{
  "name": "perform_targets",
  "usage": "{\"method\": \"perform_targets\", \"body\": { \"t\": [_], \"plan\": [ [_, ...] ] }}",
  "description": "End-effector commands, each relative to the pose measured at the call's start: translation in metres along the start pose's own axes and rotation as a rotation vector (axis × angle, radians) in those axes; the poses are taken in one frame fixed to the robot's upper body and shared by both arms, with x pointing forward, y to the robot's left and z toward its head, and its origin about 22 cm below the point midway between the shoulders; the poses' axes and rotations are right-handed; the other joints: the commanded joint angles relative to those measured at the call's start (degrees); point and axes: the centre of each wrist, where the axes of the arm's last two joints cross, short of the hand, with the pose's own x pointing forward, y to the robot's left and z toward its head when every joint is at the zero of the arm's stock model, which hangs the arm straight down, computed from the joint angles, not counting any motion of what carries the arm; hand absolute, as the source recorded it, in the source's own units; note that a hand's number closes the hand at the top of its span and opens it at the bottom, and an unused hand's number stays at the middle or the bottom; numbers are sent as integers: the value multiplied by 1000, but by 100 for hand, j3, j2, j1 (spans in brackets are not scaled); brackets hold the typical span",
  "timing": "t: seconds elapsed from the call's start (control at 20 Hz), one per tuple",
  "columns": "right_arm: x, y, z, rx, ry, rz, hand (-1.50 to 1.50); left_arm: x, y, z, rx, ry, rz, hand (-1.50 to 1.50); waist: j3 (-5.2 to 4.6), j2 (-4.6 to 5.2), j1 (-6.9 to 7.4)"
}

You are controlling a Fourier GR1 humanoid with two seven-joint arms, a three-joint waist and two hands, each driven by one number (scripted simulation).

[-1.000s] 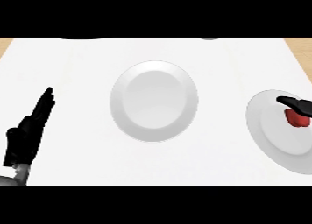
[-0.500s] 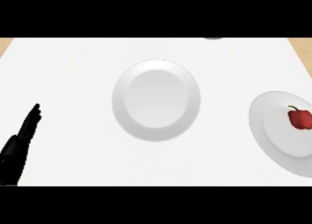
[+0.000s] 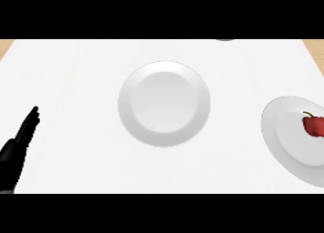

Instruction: Pick the bell pepper from the plate and place it in the plate

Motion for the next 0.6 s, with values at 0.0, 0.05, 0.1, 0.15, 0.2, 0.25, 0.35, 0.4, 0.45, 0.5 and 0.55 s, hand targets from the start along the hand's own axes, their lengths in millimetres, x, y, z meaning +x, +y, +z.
{"method": "perform_targets", "body": {
  "t": [0.0,0.05,0.1,0.15,0.2,0.25,0.35,0.4,0.45,0.5,0.55],
  "plan": [
    [7,-11,-6,75,110,163,-150,9,-6,-9,-12,-5,12,0,3,6,14],
    [19,-19,-20,78,150,167,-150,6,-8,-10,0,-6,3,0,1,6,15],
    [25,-16,-23,98,182,205,-150,7,-6,2,-14,-10,5,0,1,-2,70],
    [34,-13,-24,108,205,211,-150,0,-2,0,-3,-20,-19,0,-1,0,44],
    [33,-23,-47,108,219,240,-150,11,-6,-14,2,-20,-4,0,4,13,61],
    [28,-21,-41,158,237,250,-150,5,-6,-2,-22,-12,-2,0,6,2,64],
    [22,-19,-58,193,278,266,-150,-8,-5,-1,-17,2,-7,0,7,12,88],
    [27,-23,-50,234,298,279,-150,-11,-5,0,-7,-2,2,0,5,1,41],
    [34,-13,-67,223,324,303,-150,4,1,2,-26,-8,-3,0,8,4,116],
    [27,-11,-75,256,351,297,-150,6,0,-7,-8,-11,0,0,9,13,115],
    [14,0,-55,290,341,305,-150,-3,-13,-6,-11,0,-10,0,8,6,48]
  ]
}}
